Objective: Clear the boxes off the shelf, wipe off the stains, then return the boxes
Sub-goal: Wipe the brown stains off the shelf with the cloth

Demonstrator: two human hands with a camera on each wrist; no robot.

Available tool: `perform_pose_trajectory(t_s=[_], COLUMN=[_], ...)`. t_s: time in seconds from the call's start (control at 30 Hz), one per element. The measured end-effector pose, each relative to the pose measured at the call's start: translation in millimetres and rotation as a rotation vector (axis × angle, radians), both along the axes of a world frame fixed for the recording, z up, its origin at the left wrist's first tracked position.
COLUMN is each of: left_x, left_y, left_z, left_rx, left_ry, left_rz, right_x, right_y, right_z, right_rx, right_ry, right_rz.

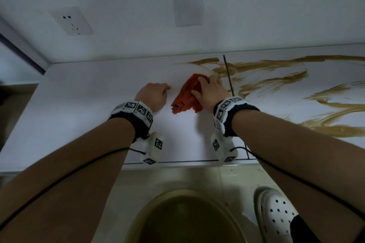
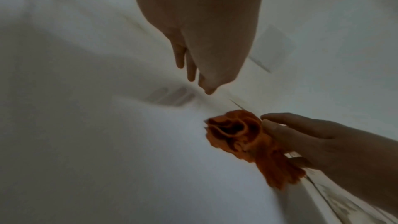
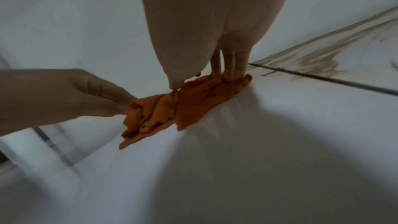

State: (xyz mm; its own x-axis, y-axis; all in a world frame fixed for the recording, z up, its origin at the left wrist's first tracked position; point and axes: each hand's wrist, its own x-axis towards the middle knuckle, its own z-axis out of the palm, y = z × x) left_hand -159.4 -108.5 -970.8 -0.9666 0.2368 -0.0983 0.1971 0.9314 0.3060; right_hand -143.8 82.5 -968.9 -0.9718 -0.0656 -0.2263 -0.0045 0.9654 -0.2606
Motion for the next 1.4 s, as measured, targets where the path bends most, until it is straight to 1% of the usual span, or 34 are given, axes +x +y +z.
perform_pose_trajectory(t_s=[0.07,0.13,0.23,0.3,0.47,0.53,0.63,0.67,0.73,0.83,1.0,1.13,1.27,1.4], left_x=[-4,-6,-9,-10,-9,-8,-8,-8,-9,-12,-20,-27,-27,-26], left_y=[-15,-25,-34,-36,-34,-34,-36,-36,-36,-39,-41,-38,-33,-32], left_z=[-2,-3,-6,-7,-8,-6,-3,-2,-2,-2,-4,-3,-1,1], left_rx=[-0.093,-0.148,-0.218,-0.235,-0.217,-0.220,-0.222,-0.224,-0.230,-0.252,-0.280,-0.260,-0.229,-0.200], left_ry=[-0.051,-0.072,-0.055,-0.033,-0.035,-0.050,-0.017,-0.009,-0.015,-0.053,-0.081,-0.112,-0.087,-0.106], left_rz=[0.081,0.111,0.098,0.073,0.048,0.038,0.009,0.000,-0.002,0.010,0.002,0.063,0.106,0.116], right_x=[-4,-10,-21,-27,-33,-30,-21,-20,-25,-44,-76,-95,-105,-105], right_y=[-8,-15,-27,-35,-45,-48,-62,-68,-78,-88,-105,-107,-93,-59], right_z=[-1,-3,-7,-10,-6,-5,-8,-8,-8,-7,-1,1,-10,-12], right_rx=[0.085,0.139,0.091,0.071,0.137,0.174,0.189,0.195,0.224,0.260,0.311,0.333,0.257,0.278], right_ry=[-0.019,-0.019,-0.103,-0.149,-0.171,-0.184,-0.168,-0.174,-0.199,-0.206,-0.165,-0.160,-0.147,-0.146], right_rz=[0.003,-0.010,-0.058,-0.063,-0.046,0.052,0.290,0.341,0.374,0.374,0.351,0.312,0.219,0.096])
